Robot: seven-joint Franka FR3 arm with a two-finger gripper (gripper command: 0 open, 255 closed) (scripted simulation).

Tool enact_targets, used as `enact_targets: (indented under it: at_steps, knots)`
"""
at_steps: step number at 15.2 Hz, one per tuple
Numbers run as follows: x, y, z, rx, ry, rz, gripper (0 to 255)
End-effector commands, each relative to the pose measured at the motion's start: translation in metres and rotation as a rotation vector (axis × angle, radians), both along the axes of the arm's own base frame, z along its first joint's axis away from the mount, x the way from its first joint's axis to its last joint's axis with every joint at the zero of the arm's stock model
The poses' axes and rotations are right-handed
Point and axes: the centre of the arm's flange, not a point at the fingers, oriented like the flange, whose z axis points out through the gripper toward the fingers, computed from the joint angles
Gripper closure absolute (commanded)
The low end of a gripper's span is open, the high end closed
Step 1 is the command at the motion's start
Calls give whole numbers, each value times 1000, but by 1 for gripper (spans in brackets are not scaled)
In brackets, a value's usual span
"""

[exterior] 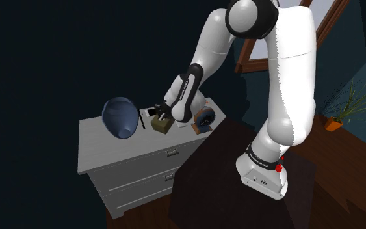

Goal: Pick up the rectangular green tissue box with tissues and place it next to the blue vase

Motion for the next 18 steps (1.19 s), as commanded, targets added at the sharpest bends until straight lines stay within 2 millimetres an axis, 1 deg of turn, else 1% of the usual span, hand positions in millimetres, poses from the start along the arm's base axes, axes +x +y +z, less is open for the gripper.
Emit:
enact_targets:
  at_steps: [1,8,9,14,18]
  knots:
    - [-1,-1,-5,0,-1,0,255]
    - [-1,-1,-5,0,-1,0,255]
    - [-1,-1,-4,0,-1,0,0]
    - [-1,-1,-5,0,-1,0,0]
    - [-20,-3,41,0,-1,0,0]
